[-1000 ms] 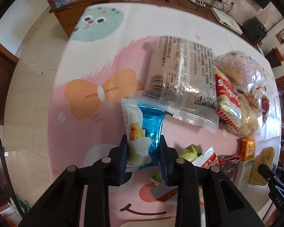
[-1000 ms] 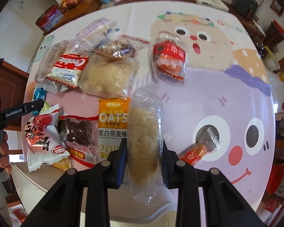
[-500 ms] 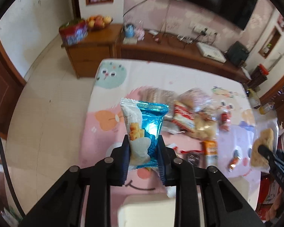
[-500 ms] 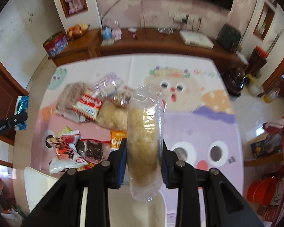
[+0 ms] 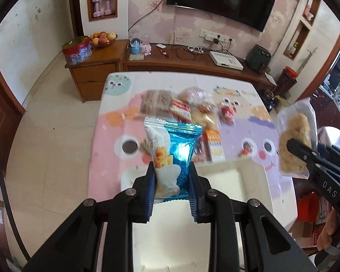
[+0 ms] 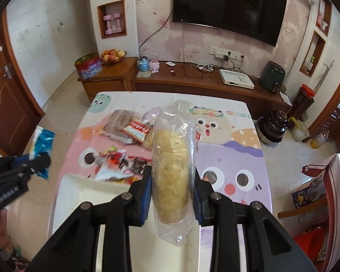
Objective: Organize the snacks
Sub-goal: 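Carry both packets over the white tray and open both tools to drop them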
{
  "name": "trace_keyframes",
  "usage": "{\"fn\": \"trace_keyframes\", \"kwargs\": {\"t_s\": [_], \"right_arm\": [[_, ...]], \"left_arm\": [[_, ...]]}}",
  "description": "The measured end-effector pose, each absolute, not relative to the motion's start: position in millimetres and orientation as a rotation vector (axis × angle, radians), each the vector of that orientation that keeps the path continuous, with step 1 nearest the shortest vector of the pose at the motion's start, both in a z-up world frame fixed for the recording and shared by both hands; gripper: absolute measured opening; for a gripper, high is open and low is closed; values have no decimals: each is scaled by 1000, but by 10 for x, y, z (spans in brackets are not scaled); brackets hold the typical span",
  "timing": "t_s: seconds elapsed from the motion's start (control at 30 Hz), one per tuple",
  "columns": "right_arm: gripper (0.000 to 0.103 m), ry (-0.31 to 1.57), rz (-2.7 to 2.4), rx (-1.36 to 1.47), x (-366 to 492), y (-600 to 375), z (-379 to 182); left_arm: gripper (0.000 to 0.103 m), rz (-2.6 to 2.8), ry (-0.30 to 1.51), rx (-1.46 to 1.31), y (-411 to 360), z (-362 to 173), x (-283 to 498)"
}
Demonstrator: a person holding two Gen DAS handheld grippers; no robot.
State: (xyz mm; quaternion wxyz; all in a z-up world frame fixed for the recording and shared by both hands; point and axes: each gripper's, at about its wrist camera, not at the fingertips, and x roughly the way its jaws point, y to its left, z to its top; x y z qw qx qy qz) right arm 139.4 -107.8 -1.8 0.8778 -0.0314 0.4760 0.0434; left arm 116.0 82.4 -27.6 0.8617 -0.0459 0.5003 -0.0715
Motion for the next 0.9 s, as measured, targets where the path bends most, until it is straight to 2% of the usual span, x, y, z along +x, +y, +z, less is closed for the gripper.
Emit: {"fn": "trace_keyframes", "kwargs": {"t_s": [0.4, 0.9], "right_arm": [[31, 1078, 101, -80, 778, -1065, -245], [31, 1181, 101, -80, 574, -1008, -547]], "left_arm": [[24, -75, 1106, -87, 571, -671, 562], [24, -44, 1169, -62, 487, -907, 517]]}}
